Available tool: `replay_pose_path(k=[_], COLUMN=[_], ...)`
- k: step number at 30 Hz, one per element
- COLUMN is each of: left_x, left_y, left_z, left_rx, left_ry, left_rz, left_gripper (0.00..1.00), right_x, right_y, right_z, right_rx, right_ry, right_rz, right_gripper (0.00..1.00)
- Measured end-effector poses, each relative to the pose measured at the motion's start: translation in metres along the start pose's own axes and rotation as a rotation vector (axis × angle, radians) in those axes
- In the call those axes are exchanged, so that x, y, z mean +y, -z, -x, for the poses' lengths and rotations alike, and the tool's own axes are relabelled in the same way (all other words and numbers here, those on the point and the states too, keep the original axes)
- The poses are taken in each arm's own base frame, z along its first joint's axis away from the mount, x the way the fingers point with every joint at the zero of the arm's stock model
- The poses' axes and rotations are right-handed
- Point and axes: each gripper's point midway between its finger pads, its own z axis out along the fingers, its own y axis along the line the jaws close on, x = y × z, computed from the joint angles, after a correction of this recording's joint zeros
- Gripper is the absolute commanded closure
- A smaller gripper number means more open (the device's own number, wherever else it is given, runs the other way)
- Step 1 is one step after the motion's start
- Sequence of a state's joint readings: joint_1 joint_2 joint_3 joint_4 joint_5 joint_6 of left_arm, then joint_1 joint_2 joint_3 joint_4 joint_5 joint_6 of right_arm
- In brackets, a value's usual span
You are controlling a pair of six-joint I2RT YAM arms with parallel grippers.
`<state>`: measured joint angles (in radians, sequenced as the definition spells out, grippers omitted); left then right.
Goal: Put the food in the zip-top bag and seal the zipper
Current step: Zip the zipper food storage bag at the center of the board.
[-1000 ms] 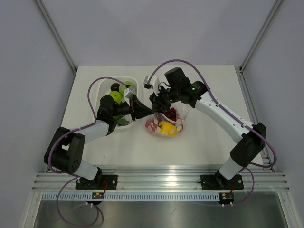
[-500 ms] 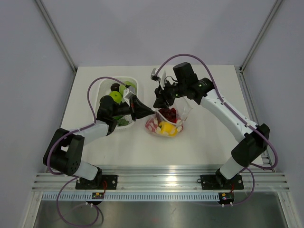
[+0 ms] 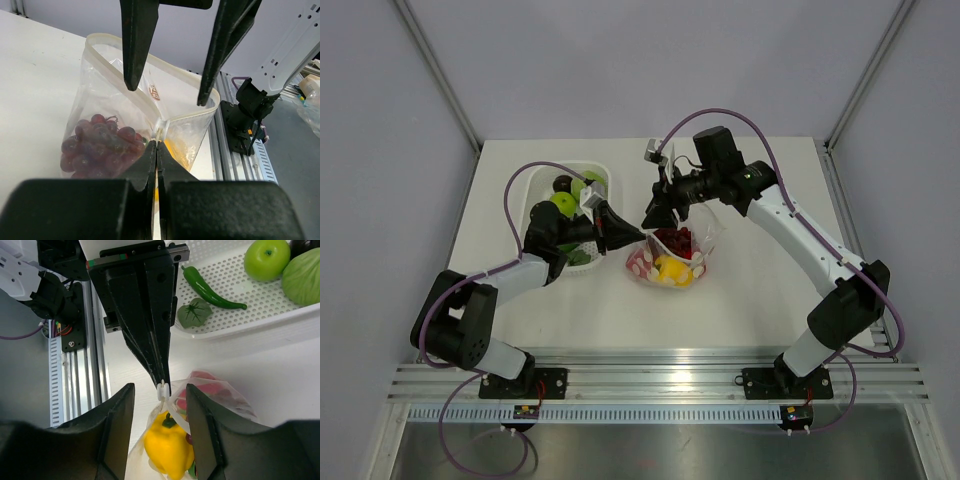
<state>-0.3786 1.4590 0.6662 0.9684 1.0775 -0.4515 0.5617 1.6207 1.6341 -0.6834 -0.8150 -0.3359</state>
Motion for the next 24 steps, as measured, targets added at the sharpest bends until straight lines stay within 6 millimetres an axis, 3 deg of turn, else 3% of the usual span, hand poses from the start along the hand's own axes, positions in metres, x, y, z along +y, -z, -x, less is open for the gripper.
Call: replay_pose_path(k=[14, 24], left_x=[0.0, 0.0], left_y=[0.0, 0.0], left_z=[0.0, 0.001], left_rx=[0.0, 0.0], left_ry=[-0.003, -0.004], left_rz=[0.0, 0.0], left_gripper=[1.0, 1.0], right_x=[-0.003, -0.006], right_y=[-0.01, -0.015], right_z=[-0.015, -0.025], right_rx=[0.038, 0.066], right_ry=[-0.046, -0.07], right_rz=[0.029, 0.04], right_gripper=[0.46, 0.59])
